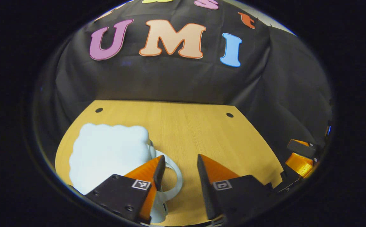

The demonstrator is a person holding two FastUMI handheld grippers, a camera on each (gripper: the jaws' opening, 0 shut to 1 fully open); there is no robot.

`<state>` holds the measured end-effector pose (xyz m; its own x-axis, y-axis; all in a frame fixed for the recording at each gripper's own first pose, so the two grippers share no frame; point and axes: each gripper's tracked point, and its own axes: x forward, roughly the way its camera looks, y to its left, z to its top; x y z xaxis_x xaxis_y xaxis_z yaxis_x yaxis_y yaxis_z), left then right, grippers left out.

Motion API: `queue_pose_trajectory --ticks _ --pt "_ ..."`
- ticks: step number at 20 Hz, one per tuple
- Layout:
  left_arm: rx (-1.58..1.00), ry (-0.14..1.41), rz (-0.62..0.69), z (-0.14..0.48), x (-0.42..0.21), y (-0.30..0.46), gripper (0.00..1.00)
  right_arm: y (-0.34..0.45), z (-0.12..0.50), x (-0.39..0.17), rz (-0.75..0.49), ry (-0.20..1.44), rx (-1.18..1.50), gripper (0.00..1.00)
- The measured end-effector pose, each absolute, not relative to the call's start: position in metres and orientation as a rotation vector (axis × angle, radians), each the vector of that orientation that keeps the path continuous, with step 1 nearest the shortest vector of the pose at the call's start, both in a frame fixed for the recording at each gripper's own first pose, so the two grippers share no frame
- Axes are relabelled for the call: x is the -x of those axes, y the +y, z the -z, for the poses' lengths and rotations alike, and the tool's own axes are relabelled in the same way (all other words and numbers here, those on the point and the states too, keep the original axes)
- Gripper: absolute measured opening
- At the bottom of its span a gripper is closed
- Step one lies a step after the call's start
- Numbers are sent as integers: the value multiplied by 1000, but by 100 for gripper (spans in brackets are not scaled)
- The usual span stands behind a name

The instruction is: First open the suitcase, pack the skin care products into it, and then close the suitcase.

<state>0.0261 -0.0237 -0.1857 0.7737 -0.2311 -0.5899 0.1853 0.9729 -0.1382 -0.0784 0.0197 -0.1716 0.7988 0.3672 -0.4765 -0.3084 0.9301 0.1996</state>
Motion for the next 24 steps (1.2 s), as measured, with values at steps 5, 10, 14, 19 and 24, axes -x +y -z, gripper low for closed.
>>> queue_pose_trajectory --ticks 5,10,14,19,24 --pt "68 403 28 126 -15 -16 87 6 112 51 -297 349 -59 98" --pt "-20 266 -18 76 -10 1 92 21 52 36 -239 149 -68 98" --pt "-40 196 -2 47 -14 12 92 44 33 36 -236 112 -81 97" --pt "-34 164 26 31 -21 26 93 55 20 36 -199 77 -56 97" --pt "-52 134 69 16 -30 30 93 57 8 34 -154 70 -43 97"
